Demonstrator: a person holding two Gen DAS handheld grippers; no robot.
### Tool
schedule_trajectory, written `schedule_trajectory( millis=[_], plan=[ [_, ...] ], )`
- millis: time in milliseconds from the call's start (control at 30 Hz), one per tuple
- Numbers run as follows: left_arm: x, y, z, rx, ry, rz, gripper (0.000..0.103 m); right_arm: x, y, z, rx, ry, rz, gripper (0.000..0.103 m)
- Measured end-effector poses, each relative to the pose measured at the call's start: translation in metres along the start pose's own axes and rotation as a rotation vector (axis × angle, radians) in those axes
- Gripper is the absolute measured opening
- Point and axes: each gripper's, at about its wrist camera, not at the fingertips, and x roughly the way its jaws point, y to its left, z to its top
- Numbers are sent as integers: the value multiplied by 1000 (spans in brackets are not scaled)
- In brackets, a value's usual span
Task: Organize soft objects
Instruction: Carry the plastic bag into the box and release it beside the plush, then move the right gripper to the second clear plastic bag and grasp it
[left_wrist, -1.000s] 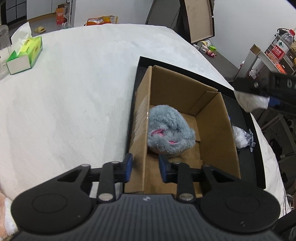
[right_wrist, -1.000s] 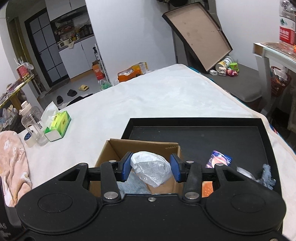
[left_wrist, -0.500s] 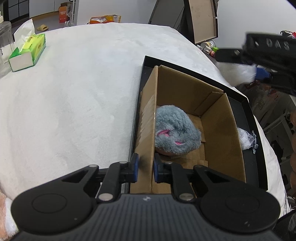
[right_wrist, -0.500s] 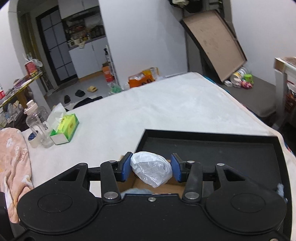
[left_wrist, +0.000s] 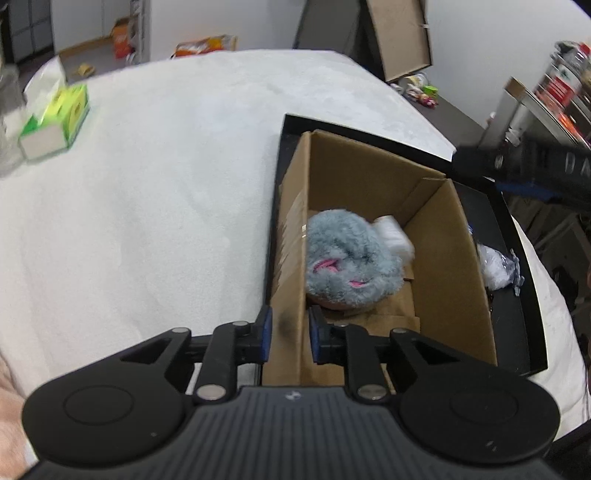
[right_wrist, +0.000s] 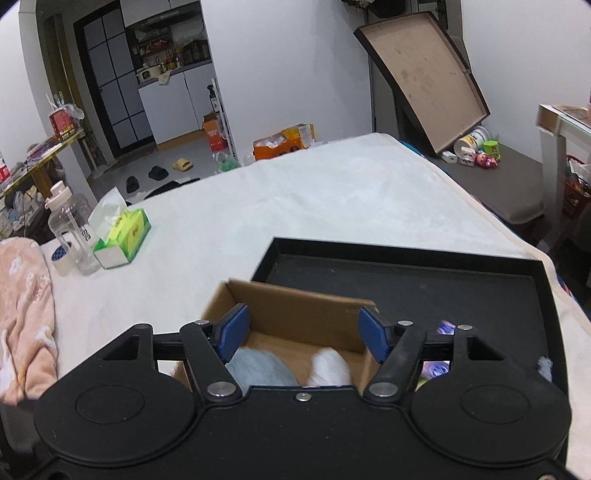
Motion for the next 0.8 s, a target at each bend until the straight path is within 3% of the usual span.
schedule_trajectory(
  millis=[400,633,800],
  plan=[
    [-1,-22,3,37,11,61,37,-20,-44,-28,16,34,-39,72],
    [-6,-36,9,31,-5,97,57,-28,-78,-39,48,25,-67,72],
    [-5,-46,10,40,-1,135,64,-29,-109,-47,132,-6,-85,72]
  ],
)
